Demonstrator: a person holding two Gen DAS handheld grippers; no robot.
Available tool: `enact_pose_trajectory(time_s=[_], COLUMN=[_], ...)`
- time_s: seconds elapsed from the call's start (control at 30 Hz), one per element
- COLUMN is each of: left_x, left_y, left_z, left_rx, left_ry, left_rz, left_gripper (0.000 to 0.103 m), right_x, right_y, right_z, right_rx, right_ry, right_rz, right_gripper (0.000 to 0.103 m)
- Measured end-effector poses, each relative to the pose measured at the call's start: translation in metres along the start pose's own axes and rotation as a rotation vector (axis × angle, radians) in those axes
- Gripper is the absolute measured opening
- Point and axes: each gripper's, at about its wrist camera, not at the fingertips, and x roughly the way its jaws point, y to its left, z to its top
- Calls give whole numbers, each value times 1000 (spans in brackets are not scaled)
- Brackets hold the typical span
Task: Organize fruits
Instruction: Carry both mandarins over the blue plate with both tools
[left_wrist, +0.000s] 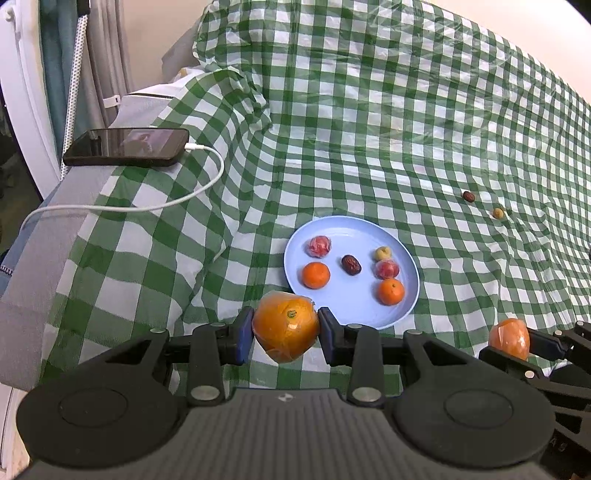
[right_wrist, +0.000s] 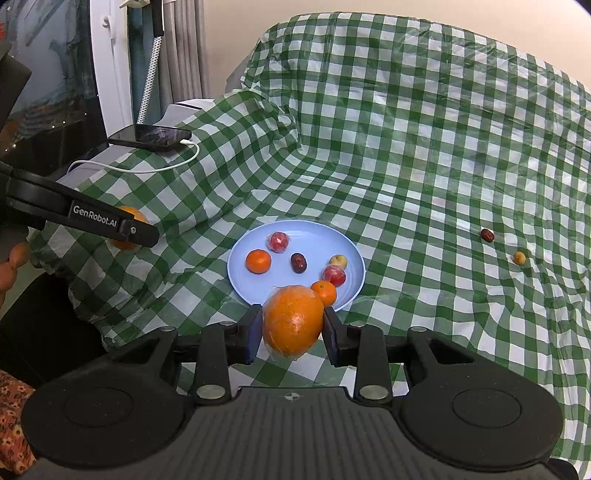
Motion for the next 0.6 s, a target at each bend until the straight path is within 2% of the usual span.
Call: enact_pose_trajectory(time_s=[0.6], left_x=[41], left_y=[-5], left_z=[32], left_rx=[5], left_ry=[2], left_rz=[-2], left_gripper=[41], right_x=[42], right_y=[-10], right_z=[20], right_rx=[2], right_ry=[36], right_rz=[20], right_gripper=[35])
